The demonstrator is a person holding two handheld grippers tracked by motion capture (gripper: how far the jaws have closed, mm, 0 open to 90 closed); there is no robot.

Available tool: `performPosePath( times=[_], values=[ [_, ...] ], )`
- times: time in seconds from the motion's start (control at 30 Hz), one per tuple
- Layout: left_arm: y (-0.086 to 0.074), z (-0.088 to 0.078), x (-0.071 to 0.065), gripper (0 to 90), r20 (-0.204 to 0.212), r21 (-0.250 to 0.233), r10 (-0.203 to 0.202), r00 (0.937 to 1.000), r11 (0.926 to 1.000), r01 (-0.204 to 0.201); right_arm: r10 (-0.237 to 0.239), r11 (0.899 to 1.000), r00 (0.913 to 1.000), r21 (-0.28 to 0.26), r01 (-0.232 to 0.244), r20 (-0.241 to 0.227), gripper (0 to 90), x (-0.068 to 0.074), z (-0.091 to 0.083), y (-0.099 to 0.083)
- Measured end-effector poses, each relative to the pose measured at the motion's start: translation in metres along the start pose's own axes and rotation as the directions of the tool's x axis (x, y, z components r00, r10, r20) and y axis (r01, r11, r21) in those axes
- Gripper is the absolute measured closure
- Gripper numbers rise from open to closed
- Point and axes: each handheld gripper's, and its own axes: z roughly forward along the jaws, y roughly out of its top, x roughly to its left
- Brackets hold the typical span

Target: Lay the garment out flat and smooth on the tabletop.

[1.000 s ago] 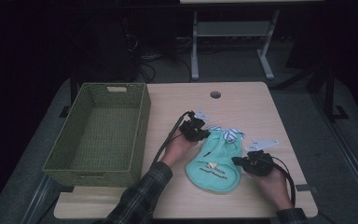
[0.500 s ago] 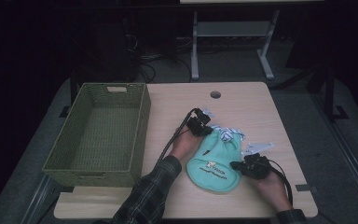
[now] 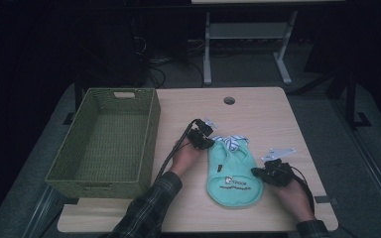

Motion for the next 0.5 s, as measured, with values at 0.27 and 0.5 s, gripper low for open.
performPosePath(
  times=[0.27,0.5],
  values=[
    [-0.021,-0.015,-0.011,89.7,-0.001,0.0,0.015,0.9999,0.9999,-0.015,0.025,1.0,0.9995,-0.006,-0.025,0.02,89.7,-0.012,0.002,0.002],
    [-0.028,-0.02,-0.016,89.7,0.005,-0.011,0.001,1.0,0.9999,-0.001,0.021,1.0,0.9991,-0.01,-0.02,0.038,89.7,-0.015,0.004,0.005]
  ],
)
